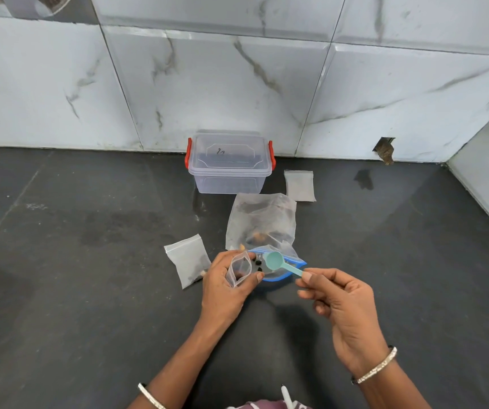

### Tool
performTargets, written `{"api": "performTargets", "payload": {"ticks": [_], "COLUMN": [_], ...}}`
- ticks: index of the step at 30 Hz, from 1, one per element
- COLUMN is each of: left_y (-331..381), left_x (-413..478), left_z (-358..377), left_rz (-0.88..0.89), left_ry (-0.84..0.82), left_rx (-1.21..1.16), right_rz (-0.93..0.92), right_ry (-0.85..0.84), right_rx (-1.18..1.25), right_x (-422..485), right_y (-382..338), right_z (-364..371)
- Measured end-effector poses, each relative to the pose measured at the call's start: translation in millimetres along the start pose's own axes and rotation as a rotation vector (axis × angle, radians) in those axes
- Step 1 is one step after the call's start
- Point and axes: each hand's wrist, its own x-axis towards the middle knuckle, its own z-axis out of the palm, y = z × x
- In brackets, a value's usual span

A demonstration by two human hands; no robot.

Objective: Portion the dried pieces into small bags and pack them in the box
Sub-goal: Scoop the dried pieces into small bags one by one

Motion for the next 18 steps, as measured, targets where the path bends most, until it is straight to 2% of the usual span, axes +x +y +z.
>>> {"api": "performTargets", "payload": {"ticks": [2,4,7,11,14,18], "left_y": [0.0,0.0,-1.4,-2.3,-5.3,-1.4], "left_x": [-1.2,-2.0,-0.6,-0.4,-1.5,-1.7], "left_z": [-0.3,0.2,2.8,3.1,0.7,-0.2], "left_rz": [-0.001,-0.015,-0.012,-0.01,-0.018,-0.007], "left_ry": [0.013,0.016,0.005,-0.017,-0.022,-0.015], "left_rx": [-0.017,-0.026,-0.044,-0.086,-0.099,-0.107], "right_rz": [-0.067,-0.191,-0.496,-0.845,-1.004,-1.141], "right_ry": [0.041,0.078,0.125,0.114,0.158,0.233], "right_rx": [-0.109,-0.324,-0.722,-1.094,-1.2,-1.205], "right_x": [4.0,8.9,18.7,35.7,46.6,58.0], "right_y": [2.0,7.5,19.8,34.8,45.1,59.6], "right_z": [-4.6,-3.1,5.2,21.0,34.7,40.5]}}
